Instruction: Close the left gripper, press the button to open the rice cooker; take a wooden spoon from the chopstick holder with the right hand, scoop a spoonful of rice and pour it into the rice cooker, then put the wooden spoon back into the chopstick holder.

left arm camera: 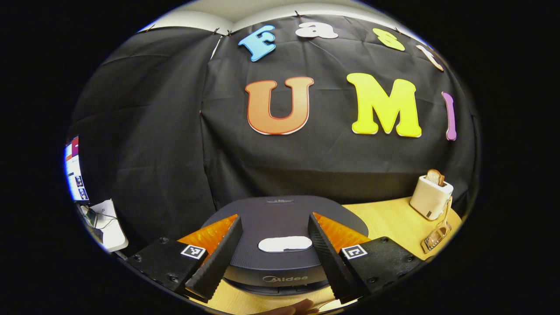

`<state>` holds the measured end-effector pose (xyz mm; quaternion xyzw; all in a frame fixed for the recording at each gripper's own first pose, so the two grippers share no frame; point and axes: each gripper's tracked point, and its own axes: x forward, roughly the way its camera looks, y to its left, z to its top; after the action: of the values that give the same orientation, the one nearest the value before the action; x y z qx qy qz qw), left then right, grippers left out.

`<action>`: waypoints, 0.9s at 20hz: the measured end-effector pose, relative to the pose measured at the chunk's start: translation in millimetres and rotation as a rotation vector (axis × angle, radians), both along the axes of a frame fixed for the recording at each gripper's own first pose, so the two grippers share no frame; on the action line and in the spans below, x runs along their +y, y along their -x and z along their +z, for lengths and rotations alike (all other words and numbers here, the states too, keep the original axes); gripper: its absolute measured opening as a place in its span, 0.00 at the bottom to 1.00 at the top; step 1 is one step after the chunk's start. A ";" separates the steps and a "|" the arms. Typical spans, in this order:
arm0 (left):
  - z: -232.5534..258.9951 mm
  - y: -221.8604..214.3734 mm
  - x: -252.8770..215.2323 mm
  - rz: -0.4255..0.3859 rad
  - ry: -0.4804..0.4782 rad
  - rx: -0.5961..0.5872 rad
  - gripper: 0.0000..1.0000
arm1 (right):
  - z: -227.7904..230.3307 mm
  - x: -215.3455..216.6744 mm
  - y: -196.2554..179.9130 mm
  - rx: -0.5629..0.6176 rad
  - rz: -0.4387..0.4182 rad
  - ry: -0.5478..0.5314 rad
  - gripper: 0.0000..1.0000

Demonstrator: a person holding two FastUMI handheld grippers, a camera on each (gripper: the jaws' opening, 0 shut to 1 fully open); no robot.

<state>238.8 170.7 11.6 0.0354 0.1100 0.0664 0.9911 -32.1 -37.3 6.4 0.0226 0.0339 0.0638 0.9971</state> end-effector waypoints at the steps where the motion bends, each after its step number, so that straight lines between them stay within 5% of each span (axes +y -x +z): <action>1: -5.8 3.8 -0.3 -0.001 0.006 0.009 0.97 | -0.6 0.8 5.9 -0.006 0.001 0.002 0.94; 10: -28.1 36.6 -9.1 -0.006 -0.026 -0.017 0.96 | -15.8 12.3 31.0 -0.023 0.027 0.033 0.90; 12: -30.8 42.9 -10.3 0.002 -0.007 -0.022 0.84 | -15.9 18.1 36.6 -0.027 0.041 0.043 0.94; 13: -38.0 45.6 -10.6 0.010 -0.015 -0.003 0.93 | -16.7 21.1 39.0 -0.028 0.049 0.053 0.94; 18: -34.4 49.2 -10.2 0.043 -0.015 -0.036 0.91 | -19.1 31.3 42.7 -0.015 0.075 0.067 0.94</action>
<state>189.6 160.5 -22.8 0.0391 0.0922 0.0890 0.9910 -74.8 -6.0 -12.7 -0.0124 0.0291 0.1000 0.9945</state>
